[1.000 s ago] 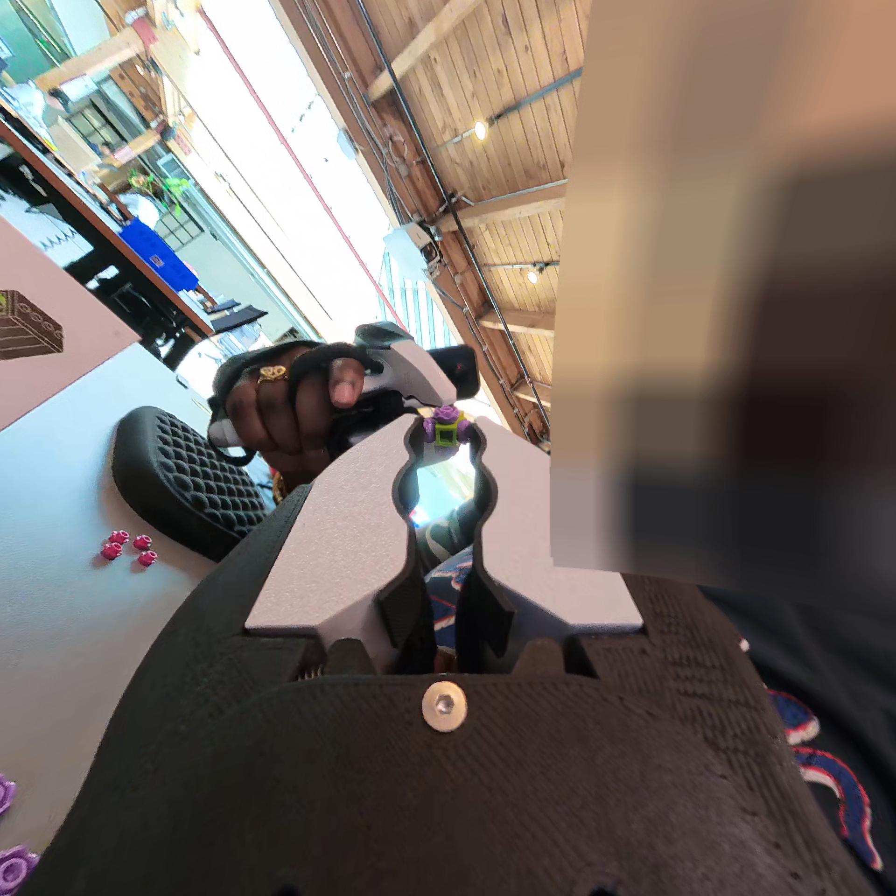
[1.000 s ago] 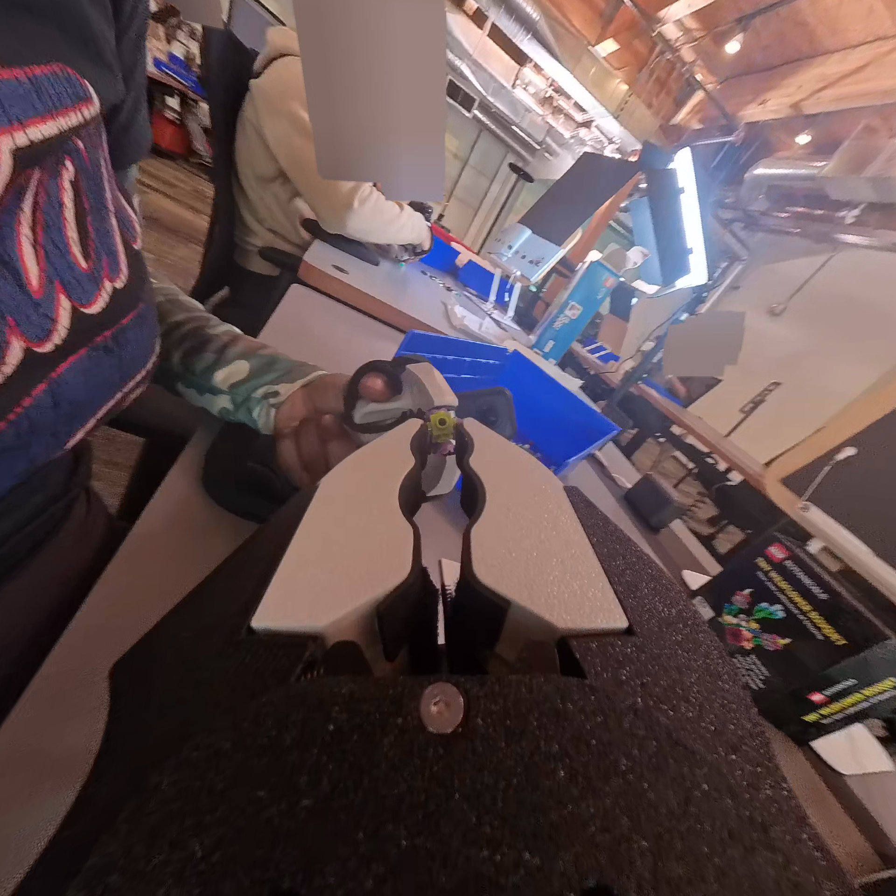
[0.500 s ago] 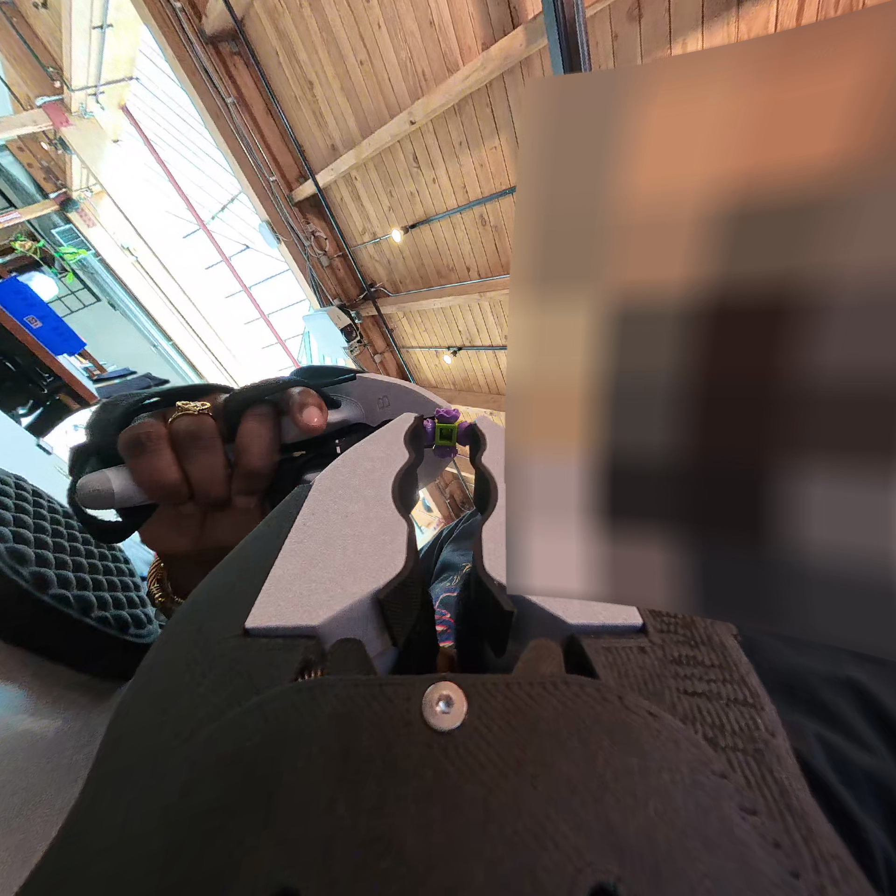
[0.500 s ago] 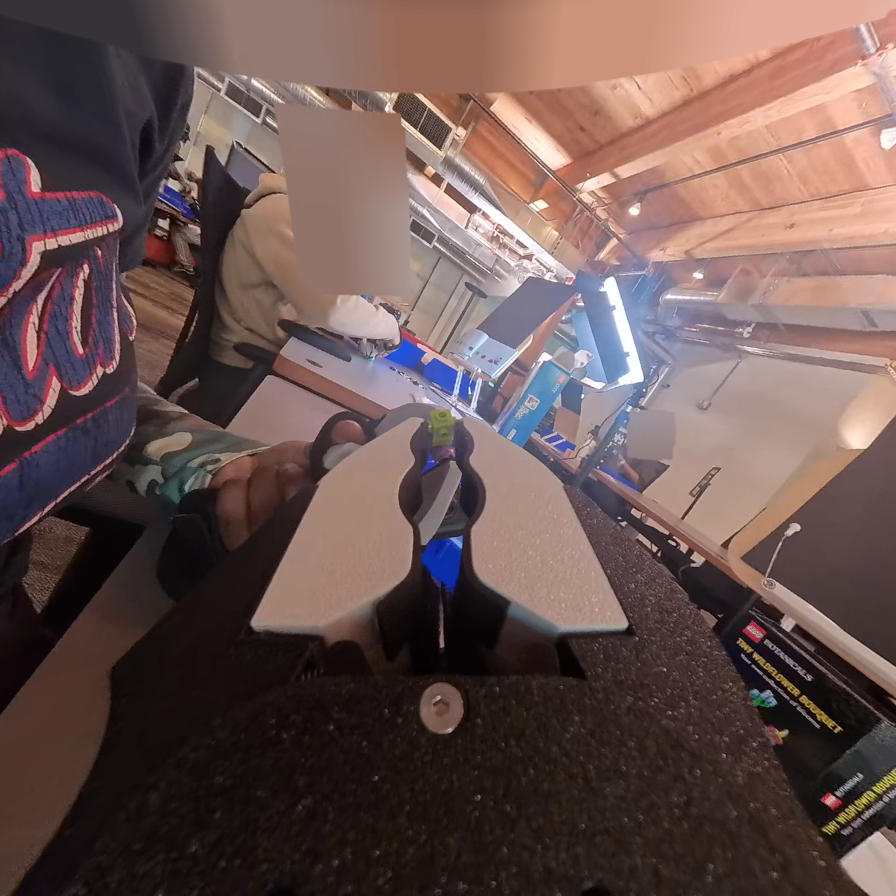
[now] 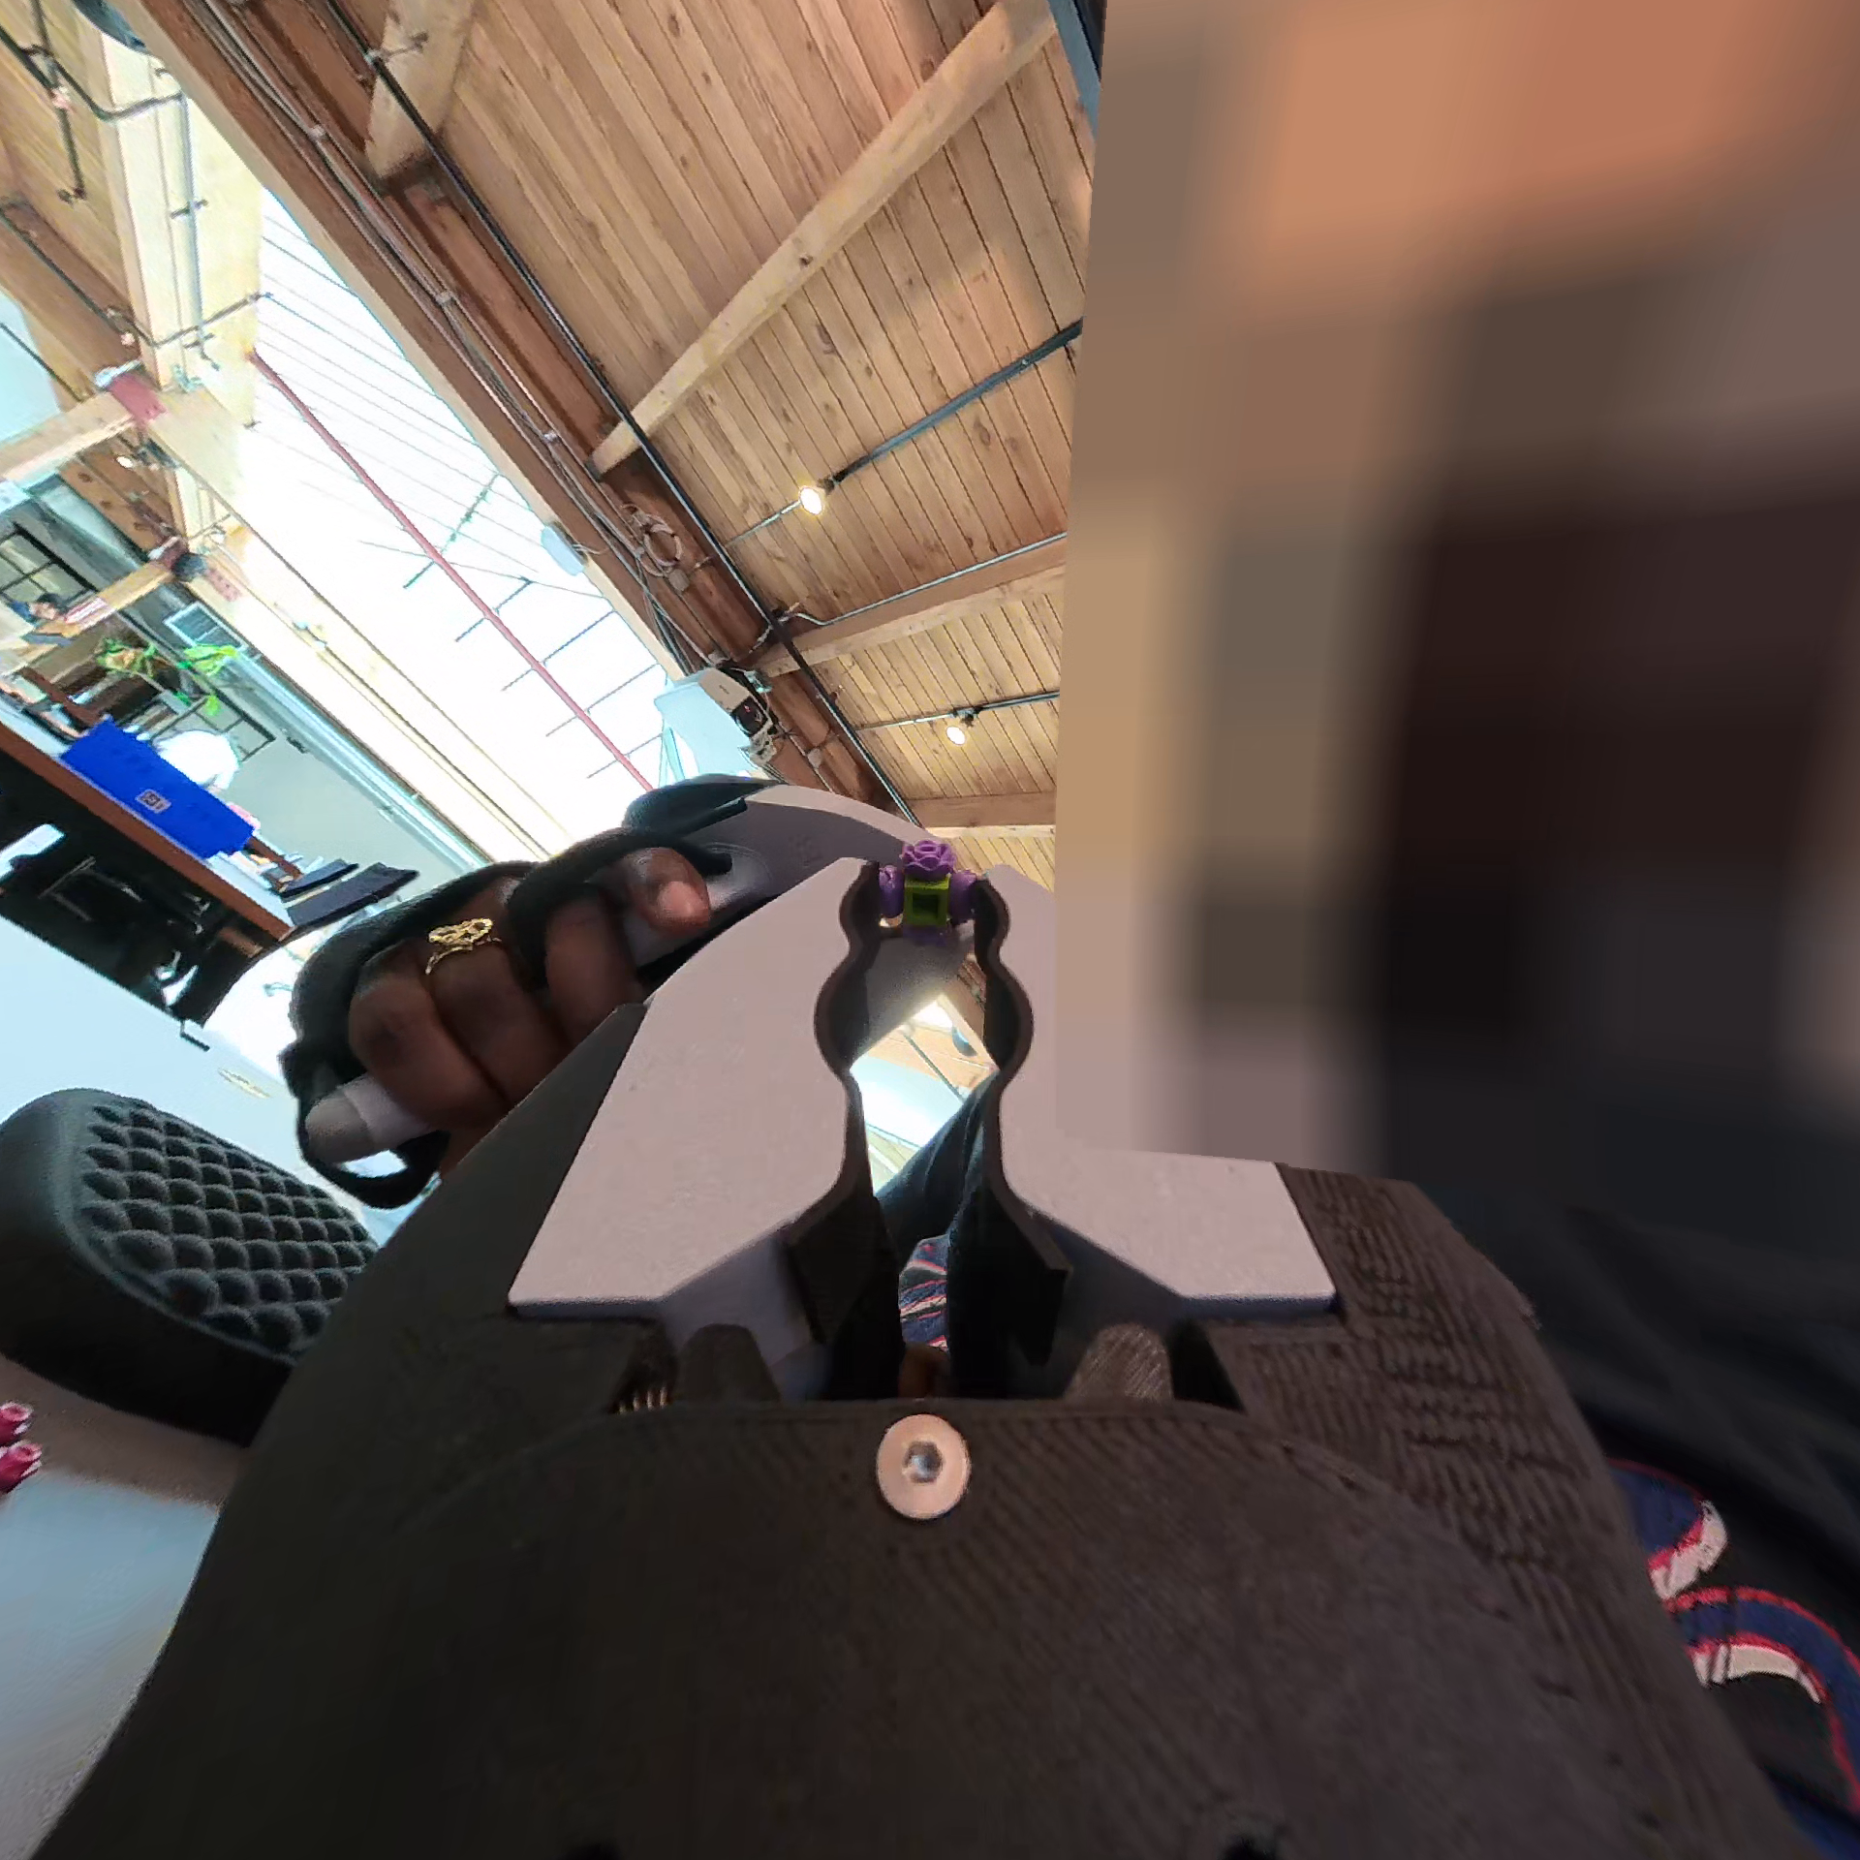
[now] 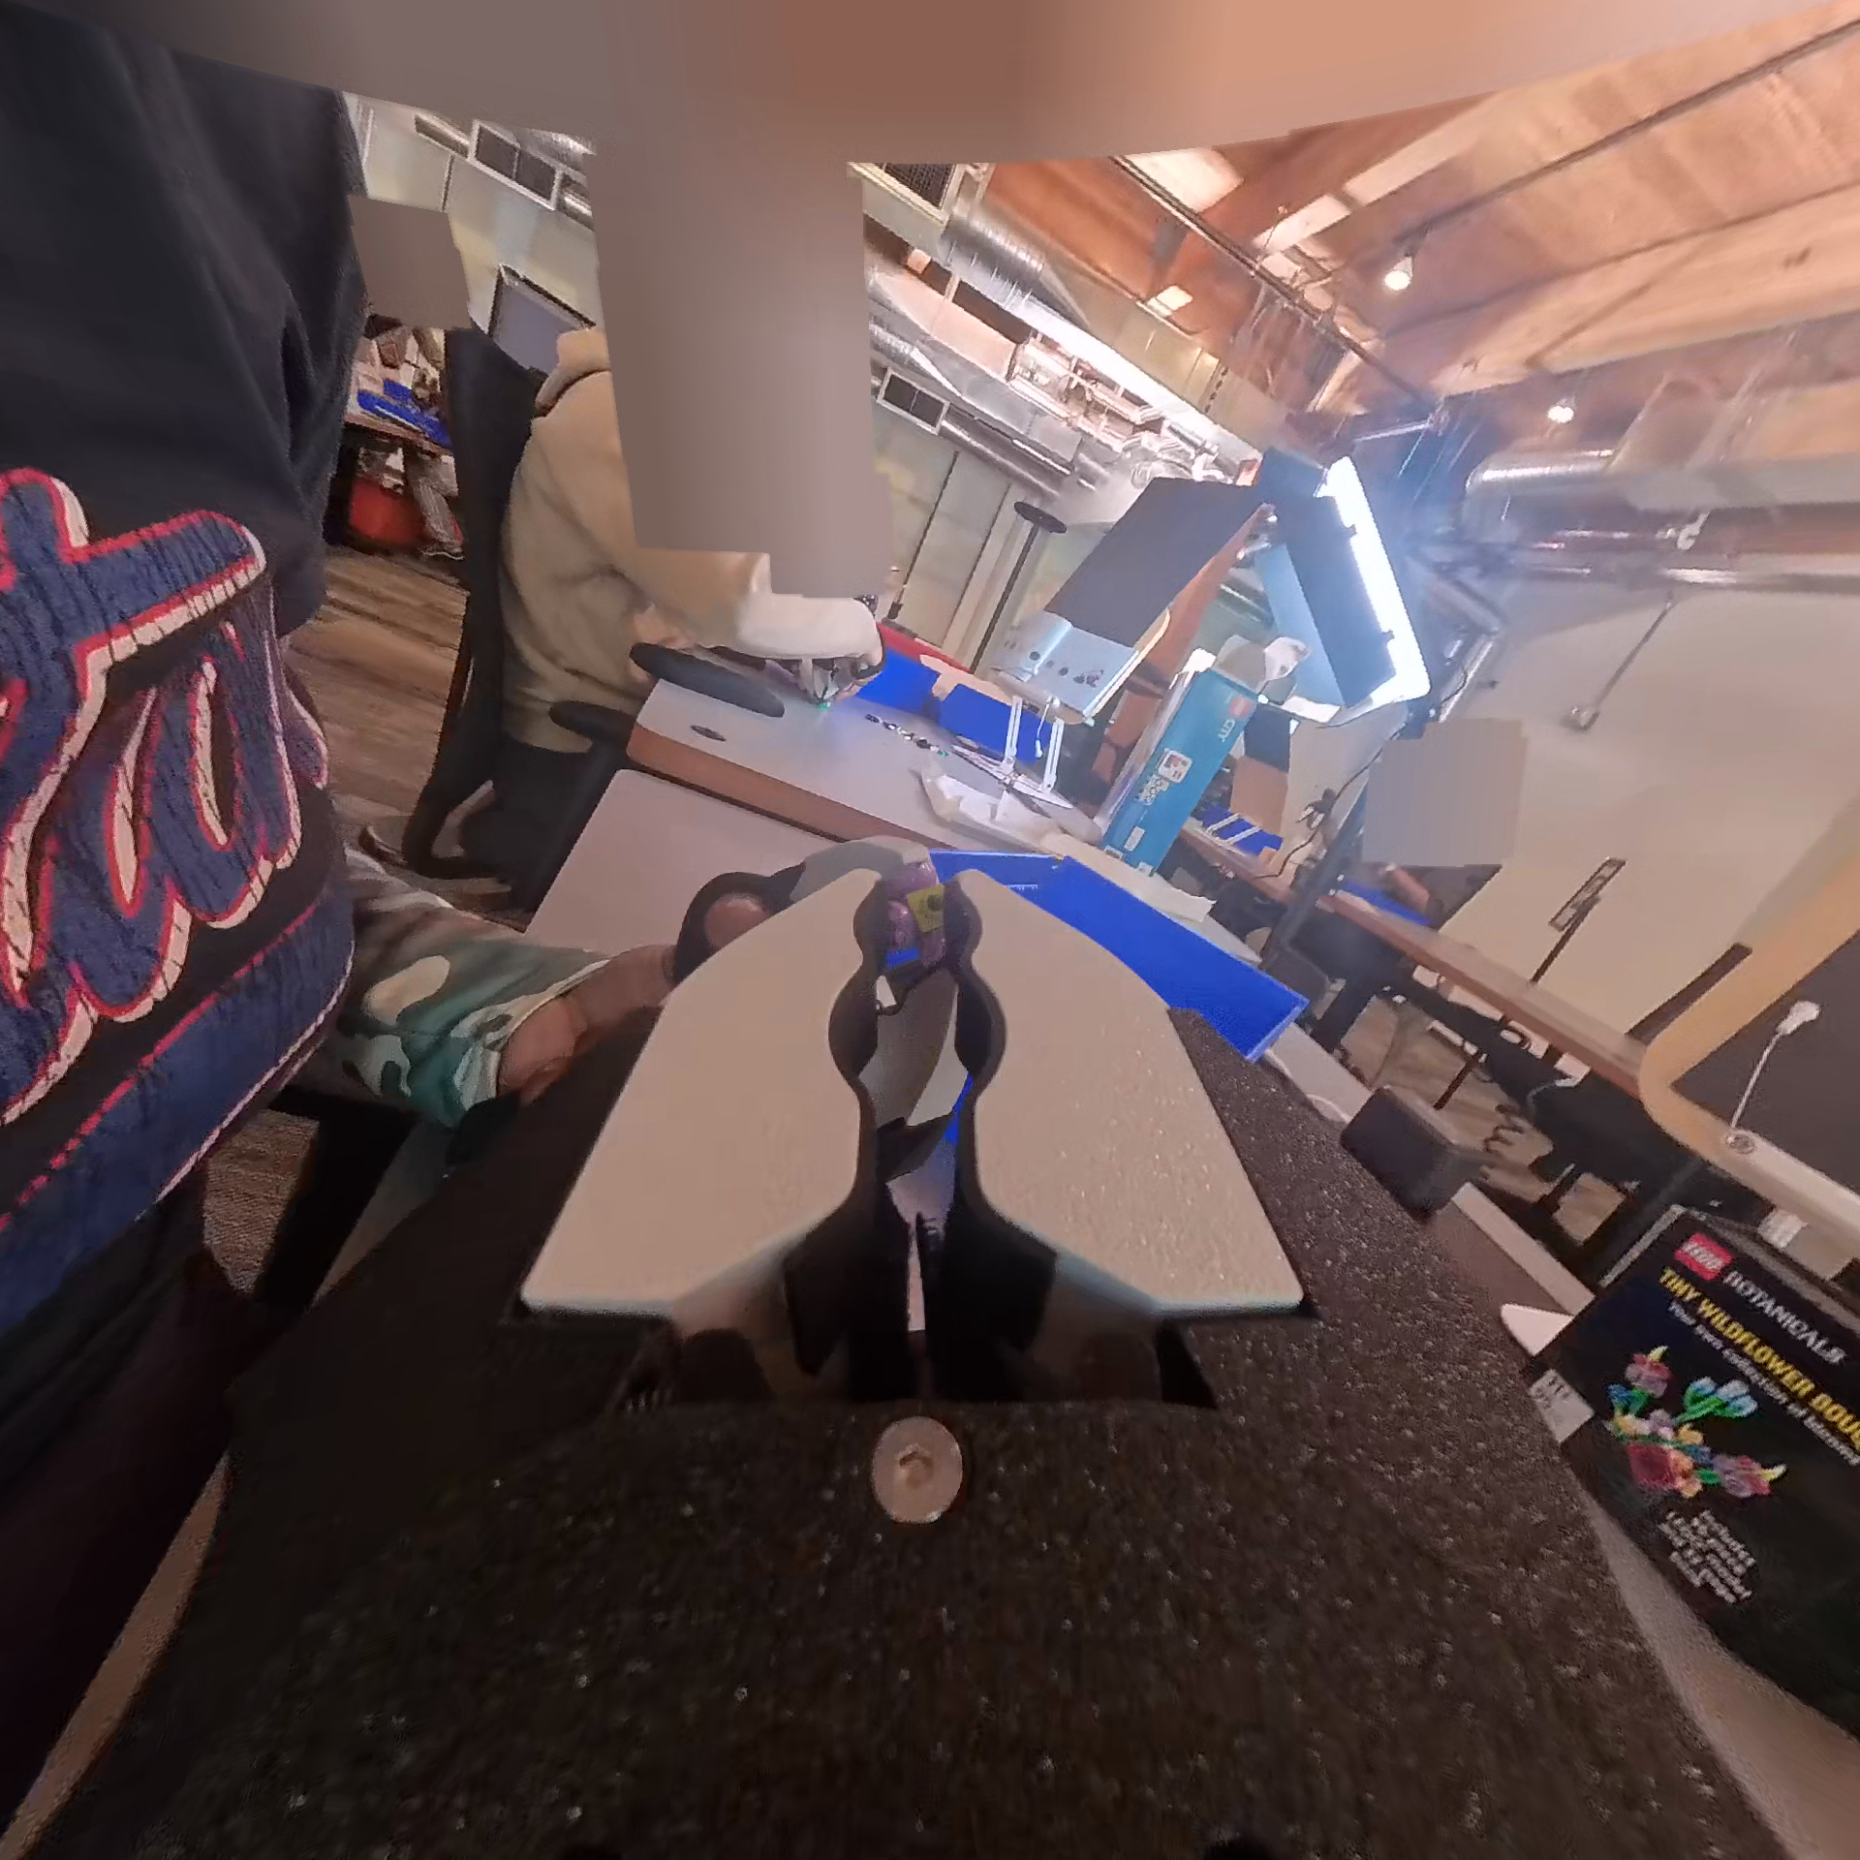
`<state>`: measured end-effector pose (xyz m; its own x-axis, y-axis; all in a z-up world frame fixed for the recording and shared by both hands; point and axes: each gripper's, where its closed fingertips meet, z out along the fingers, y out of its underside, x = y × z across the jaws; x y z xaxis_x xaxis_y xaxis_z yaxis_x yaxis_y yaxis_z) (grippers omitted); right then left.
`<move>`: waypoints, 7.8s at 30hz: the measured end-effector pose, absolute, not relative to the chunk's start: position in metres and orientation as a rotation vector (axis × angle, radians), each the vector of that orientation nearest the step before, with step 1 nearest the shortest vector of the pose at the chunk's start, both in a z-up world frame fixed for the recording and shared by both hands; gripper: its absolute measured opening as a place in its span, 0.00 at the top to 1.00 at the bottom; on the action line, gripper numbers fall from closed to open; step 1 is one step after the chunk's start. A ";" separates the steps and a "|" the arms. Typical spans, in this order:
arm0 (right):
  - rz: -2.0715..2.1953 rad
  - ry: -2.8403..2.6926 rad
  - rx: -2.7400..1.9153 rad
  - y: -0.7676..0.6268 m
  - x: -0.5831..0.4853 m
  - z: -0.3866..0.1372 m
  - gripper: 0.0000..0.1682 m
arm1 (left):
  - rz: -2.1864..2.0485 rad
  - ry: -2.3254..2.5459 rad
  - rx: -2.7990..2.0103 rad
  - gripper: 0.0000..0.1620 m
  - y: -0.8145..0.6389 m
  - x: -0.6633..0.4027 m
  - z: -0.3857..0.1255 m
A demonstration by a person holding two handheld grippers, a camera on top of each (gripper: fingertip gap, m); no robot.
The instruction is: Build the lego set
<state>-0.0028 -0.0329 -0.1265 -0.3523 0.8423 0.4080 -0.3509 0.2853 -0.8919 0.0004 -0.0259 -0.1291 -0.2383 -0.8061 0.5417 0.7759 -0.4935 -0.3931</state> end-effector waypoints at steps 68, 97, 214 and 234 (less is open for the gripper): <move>1.042 -2.305 -1.267 0.163 -0.282 -0.297 0.85 | -1.449 0.194 -1.127 0.89 -0.023 -0.039 -0.155; 1.067 -1.523 -1.360 0.085 0.110 -0.210 0.73 | -0.366 0.896 -2.419 0.89 0.014 0.026 -0.301; 1.222 -1.578 -1.529 0.037 0.056 -0.226 0.94 | -0.091 0.640 -2.230 0.82 0.018 -0.006 -0.274; 1.195 -1.539 -1.531 0.053 0.065 -0.229 0.94 | -0.169 0.682 -2.552 0.88 0.030 0.002 -0.308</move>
<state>0.0646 0.0526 -0.2292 -0.1053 0.9831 -0.1500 0.3891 -0.0981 -0.9159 0.0025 0.0298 -0.3076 0.8677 -0.4971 -0.0065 -0.4365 -0.7555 -0.4886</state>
